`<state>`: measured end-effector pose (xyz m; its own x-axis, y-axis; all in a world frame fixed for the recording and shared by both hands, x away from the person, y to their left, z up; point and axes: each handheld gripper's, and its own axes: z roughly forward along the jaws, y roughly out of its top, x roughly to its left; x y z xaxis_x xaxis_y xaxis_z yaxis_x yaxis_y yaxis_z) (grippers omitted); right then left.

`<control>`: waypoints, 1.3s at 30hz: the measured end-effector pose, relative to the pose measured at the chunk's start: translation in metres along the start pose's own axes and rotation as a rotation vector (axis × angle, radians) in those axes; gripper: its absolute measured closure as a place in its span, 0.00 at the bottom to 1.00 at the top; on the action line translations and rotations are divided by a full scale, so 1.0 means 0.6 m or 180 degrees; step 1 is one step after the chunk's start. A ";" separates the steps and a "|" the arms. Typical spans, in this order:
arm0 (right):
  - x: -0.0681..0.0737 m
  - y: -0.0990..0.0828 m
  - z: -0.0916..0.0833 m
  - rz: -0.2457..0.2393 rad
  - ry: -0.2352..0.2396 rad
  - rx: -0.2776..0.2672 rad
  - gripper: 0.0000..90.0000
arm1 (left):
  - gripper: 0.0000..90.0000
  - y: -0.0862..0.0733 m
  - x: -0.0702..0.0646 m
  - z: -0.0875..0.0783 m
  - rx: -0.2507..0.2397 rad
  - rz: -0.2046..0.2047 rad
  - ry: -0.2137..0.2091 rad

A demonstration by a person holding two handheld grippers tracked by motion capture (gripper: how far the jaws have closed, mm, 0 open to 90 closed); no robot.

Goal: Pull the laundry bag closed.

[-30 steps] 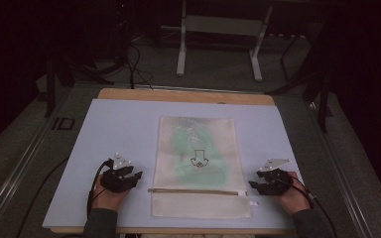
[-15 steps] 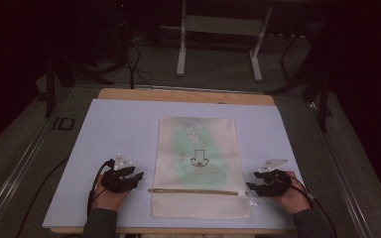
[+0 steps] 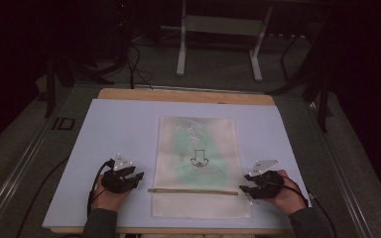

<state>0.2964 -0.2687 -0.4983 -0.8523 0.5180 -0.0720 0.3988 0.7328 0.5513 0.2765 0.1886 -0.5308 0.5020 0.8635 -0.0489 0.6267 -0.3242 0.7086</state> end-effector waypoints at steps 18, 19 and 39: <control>0.034 0.044 0.026 -0.0255 0.0178 -0.0053 0.58 | 0.62 0.000 -0.002 0.001 -0.0003 -0.0002 -0.0023; 0.036 0.046 0.027 -0.0274 0.0188 -0.0064 0.58 | 0.62 0.000 -0.002 0.001 -0.0007 -0.0003 -0.0023; 0.067 0.094 0.057 -0.0524 0.0434 -0.0093 0.57 | 0.62 0.000 -0.003 0.002 -0.0020 0.0007 -0.0033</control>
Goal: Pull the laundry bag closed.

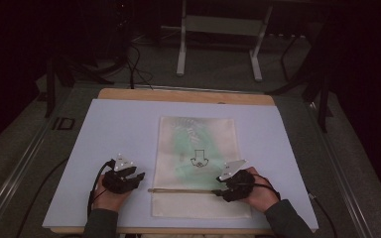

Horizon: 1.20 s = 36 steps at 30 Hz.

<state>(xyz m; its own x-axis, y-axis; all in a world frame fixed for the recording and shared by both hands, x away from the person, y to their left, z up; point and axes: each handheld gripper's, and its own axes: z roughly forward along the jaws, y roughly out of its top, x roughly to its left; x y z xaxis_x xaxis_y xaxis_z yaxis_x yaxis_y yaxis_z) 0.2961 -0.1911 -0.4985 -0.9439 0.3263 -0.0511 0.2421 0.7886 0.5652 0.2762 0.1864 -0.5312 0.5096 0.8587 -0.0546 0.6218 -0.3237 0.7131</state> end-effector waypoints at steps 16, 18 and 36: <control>0.021 0.048 0.031 -0.0167 0.0180 -0.0033 0.56 | 0.62 0.000 -0.001 0.000 0.0002 0.0010 -0.0004; 0.023 0.053 0.035 -0.0214 0.0201 -0.0041 0.56 | 0.62 0.000 -0.001 0.000 -0.0001 0.0008 -0.0006; 0.037 0.088 0.068 -0.0306 0.0357 -0.0079 0.56 | 0.62 0.001 -0.003 0.001 0.0014 0.0036 0.0005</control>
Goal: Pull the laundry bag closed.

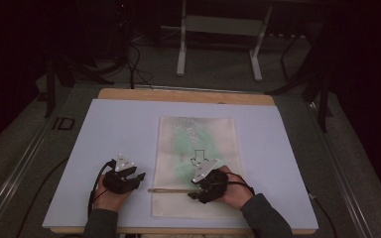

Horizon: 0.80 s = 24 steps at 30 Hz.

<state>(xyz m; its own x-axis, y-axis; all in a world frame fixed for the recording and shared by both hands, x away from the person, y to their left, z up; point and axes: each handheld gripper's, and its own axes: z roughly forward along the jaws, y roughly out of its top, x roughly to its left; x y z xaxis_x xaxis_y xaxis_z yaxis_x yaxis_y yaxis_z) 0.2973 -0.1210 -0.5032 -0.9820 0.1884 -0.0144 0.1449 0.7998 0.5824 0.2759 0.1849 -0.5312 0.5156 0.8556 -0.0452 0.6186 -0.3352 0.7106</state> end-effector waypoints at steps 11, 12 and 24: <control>0.004 0.026 0.018 -0.0080 0.0059 -0.0024 0.57 | 0.62 0.000 -0.001 -0.001 -0.0013 -0.0001 -0.0008; 0.005 0.029 0.020 -0.0078 0.0069 -0.0019 0.57 | 0.62 0.000 -0.001 -0.001 -0.0016 -0.0004 -0.0008; 0.011 0.057 0.044 -0.0160 0.0151 -0.0025 0.60 | 0.64 0.000 0.000 -0.003 -0.0029 -0.0002 -0.0048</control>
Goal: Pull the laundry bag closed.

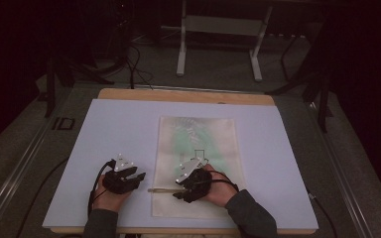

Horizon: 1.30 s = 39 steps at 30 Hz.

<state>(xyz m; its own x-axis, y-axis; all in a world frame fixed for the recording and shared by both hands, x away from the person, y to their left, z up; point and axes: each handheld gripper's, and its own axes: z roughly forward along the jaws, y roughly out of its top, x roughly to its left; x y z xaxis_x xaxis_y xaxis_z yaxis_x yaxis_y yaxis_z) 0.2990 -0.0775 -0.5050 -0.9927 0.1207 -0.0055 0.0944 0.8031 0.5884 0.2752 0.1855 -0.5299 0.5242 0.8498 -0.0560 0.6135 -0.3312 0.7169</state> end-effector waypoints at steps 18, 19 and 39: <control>0.008 0.042 0.038 -0.0085 0.0064 -0.0032 0.68 | 0.66 0.000 0.002 -0.001 0.0008 -0.0006 -0.0032; 0.009 0.044 0.040 -0.0085 0.0073 -0.0035 0.68 | 0.66 0.000 0.002 -0.001 0.0008 -0.0014 -0.0033; 0.013 0.085 0.074 -0.0079 0.0077 -0.0104 0.73 | 0.66 -0.001 0.008 -0.005 -0.0025 -0.0064 -0.0011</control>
<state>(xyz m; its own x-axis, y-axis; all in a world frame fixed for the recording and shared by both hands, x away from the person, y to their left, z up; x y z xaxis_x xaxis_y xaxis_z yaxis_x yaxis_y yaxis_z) 0.2996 -0.0095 -0.5111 -0.9963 0.0864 -0.0011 0.0675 0.7861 0.6144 0.2756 0.1909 -0.5286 0.5137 0.8549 -0.0729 0.6194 -0.3107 0.7210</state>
